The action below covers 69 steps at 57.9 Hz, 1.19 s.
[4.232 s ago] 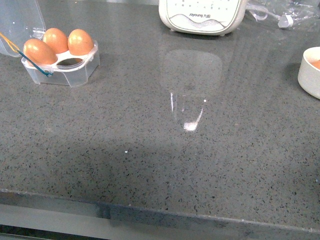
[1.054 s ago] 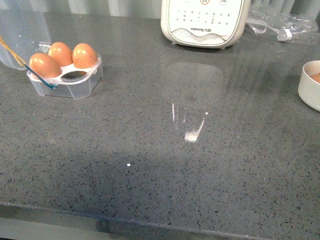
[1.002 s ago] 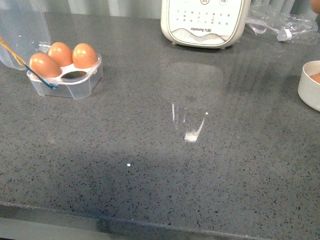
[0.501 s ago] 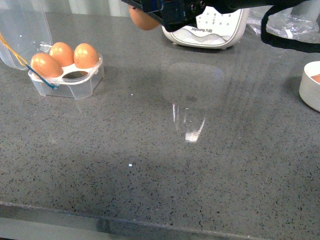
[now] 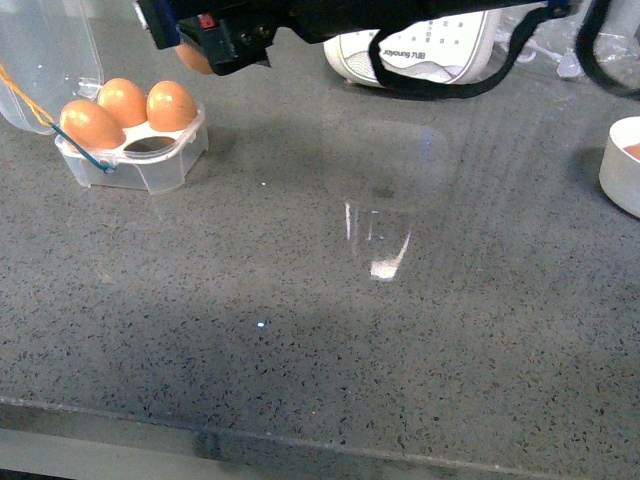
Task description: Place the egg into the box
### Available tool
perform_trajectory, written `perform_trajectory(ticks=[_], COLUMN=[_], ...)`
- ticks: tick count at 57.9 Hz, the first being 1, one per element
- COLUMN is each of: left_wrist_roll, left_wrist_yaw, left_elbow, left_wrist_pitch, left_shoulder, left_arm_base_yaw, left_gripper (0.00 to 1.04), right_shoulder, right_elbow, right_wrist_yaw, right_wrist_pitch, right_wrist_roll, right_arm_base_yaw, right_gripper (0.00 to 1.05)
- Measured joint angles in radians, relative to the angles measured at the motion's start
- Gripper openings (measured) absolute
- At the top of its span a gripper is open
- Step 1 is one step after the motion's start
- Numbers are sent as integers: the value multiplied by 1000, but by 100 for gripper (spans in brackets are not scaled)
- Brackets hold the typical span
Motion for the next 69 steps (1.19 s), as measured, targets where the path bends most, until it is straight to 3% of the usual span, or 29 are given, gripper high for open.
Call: perform_trajectory(ticks=[30, 69], left_wrist_roll=[0, 0], left_wrist_yaw=[0, 0], left_elbow=[0, 0], left_wrist_pitch=[0, 0], left_shoulder=[0, 0], left_arm_base_yaw=[0, 0], left_gripper=[98, 98], right_shoulder=[221, 278], right_elbow=[268, 307], right_wrist_yaw=[39, 59], right_wrist_pitch=[-130, -140], right_wrist_roll=[5, -22], right_arm_base_yaw=[52, 87], right_gripper=[42, 42])
